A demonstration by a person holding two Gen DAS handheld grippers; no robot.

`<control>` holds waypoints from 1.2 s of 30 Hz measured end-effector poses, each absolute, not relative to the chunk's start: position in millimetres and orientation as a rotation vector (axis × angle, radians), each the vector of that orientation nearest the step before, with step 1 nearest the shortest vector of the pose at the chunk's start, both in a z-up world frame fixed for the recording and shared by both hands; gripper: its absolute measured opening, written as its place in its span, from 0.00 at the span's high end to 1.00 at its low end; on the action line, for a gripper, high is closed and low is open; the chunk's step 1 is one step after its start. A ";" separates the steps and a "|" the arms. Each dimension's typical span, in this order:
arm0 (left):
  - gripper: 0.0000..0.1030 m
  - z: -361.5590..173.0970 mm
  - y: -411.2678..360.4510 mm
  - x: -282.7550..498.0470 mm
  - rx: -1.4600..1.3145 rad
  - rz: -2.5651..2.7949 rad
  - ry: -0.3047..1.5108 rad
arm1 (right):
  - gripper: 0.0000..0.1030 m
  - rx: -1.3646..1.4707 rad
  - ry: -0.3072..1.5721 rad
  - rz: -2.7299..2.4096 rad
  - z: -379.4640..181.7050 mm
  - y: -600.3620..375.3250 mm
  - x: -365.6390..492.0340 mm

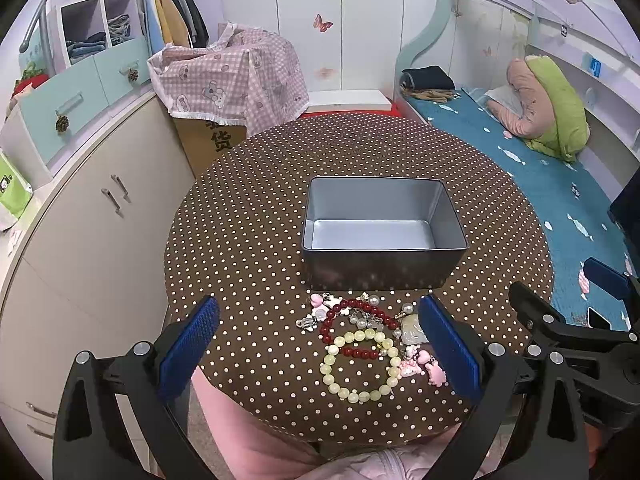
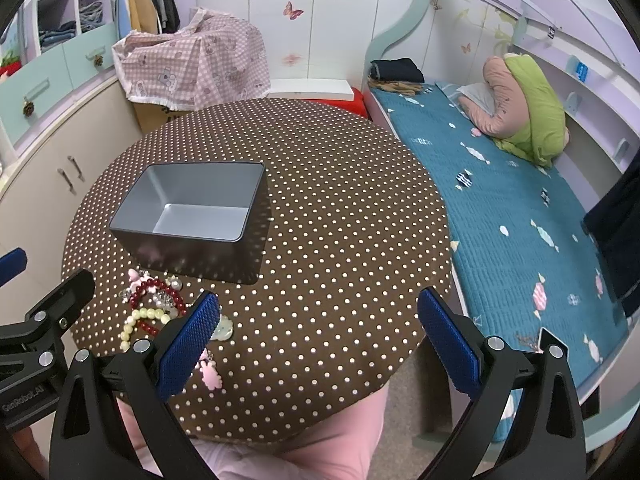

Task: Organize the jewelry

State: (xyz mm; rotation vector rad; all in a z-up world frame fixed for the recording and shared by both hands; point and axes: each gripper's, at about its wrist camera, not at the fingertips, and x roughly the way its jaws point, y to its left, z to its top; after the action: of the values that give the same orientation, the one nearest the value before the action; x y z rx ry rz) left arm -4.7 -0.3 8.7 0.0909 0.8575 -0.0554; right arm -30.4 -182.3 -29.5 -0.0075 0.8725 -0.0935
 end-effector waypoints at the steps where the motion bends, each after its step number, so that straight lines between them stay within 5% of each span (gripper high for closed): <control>1: 0.07 8.5 -0.4 -4.6 0.092 -0.055 0.858 | 0.07 -0.008 0.873 -0.094 -29.3 -182.5 -30.4; 36: 0.07 8.8 -1.6 -6.6 0.092 -0.055 0.849 | 0.07 -0.005 0.873 -0.091 -27.6 -184.7 -31.6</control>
State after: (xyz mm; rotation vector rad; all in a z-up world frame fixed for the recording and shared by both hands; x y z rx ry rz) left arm -6.6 -1.6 8.8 0.0917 0.8490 -0.0551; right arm -31.6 -184.7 -27.6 -0.0050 0.8725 -0.0907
